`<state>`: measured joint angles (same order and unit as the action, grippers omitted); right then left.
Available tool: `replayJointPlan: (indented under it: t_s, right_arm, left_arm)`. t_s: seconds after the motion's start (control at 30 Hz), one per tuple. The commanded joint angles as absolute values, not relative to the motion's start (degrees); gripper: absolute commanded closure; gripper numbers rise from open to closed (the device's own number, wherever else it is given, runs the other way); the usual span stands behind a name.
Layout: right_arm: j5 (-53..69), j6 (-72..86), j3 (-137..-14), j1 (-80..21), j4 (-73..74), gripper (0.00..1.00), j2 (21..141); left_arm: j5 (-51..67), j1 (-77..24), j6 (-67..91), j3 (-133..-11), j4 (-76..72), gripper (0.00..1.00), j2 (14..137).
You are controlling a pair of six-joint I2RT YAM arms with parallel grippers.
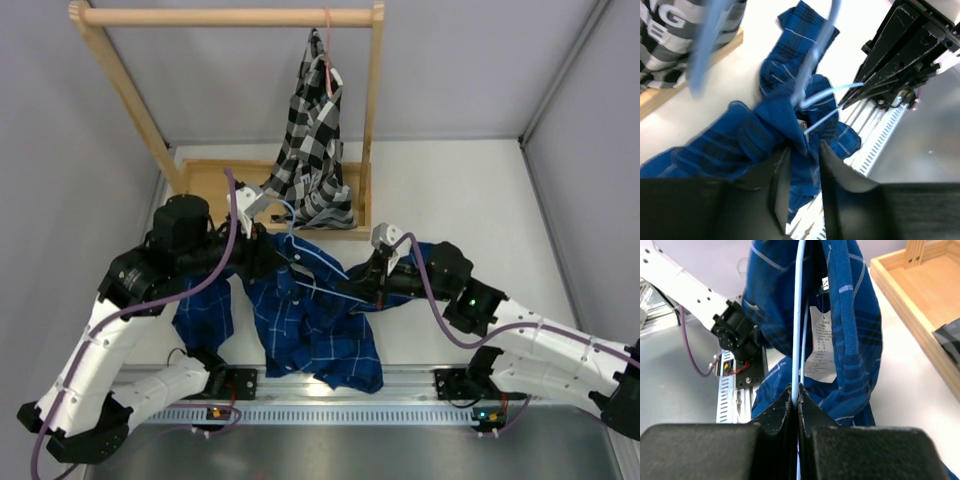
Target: Place the shirt on the hanger
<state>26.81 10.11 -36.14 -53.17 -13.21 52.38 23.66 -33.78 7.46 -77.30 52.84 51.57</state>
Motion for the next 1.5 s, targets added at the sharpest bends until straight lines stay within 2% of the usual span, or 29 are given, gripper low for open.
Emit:
replayJointPlan:
  t_s: [0.0, 0.07, 0.1, 0.13, 0.2, 0.33, 0.47, 0.6, 0.73, 0.77, 0.97, 1.17, 1.33, 1.47]
  right_arm:
    - [25.8, 11.1, -37.1, -53.6, -23.6, 1.0, 48.9]
    - [25.1, 12.4, -35.3, -53.6, -26.9, 1.0, 48.1]
    - [24.8, 13.1, -34.4, -53.6, -29.1, 1.0, 47.6]
    - [24.7, 14.6, -32.3, -53.6, -31.4, 1.0, 47.5]
    - [24.1, 16.0, -30.9, -53.6, -37.0, 1.0, 47.7]
    - [24.8, 16.4, -29.0, -53.6, -38.4, 1.0, 47.5]
    - [24.3, 15.1, -26.9, -53.6, -37.3, 1.0, 44.1]
    - [25.7, 14.4, -25.8, -53.5, -31.4, 1.0, 38.8]
    - [25.8, 11.5, -25.0, -53.5, -23.2, 1.0, 33.4]
    - [25.7, 11.1, -24.9, -53.6, -21.7, 1.0, 32.4]
    - [26.2, 9.8, -24.4, -53.5, -13.5, 1.0, 24.7]
    - [25.8, 7.2, -25.4, -53.5, -7.7, 1.0, 20.4]
    - [27.4, 5.5, -27.0, -53.6, -3.4, 1.0, 20.1]
    - [28.1, 6.2, -27.2, -53.5, -3.5, 1.0, 19.8]
  left_arm:
    - [26.3, -33.9, 6.2, -81.5, 53.3, 0.64, 51.2]
    - [25.8, -33.9, 5.4, -83.3, 53.3, 0.45, 51.0]
    - [25.3, -34.0, 4.8, -85.2, 53.3, 0.18, 50.7]
    - [24.5, -33.9, 3.0, -86.0, 53.3, 0.07, 50.4]
    - [20.3, -34.0, 1.2, -87.3, 53.3, 0.02, 48.9]
    - [11.7, -33.9, -3.8, -84.4, 47.0, 0.02, 44.1]
    - [13.4, -33.9, -8.7, -78.9, 39.7, 0.02, 40.5]
    - [16.0, -34.0, -13.3, -77.6, 37.6, 0.04, 43.5]
    - [27.2, -33.9, -16.2, -75.1, 32.8, 0.05, 45.7]
    - [34.6, -33.9, -16.4, -75.5, 32.8, 0.05, 46.6]
    - [51.6, -33.9, -14.2, -79.1, 35.1, 0.05, 55.6]
    - [56.4, -33.9, -15.5, -77.0, 36.4, 0.16, 57.9]
    - [59.0, -33.9, -15.3, -78.3, 37.8, 0.16, 60.7]
    - [59.4, -33.9, -14.9, -79.7, 39.3, 0.09, 62.1]
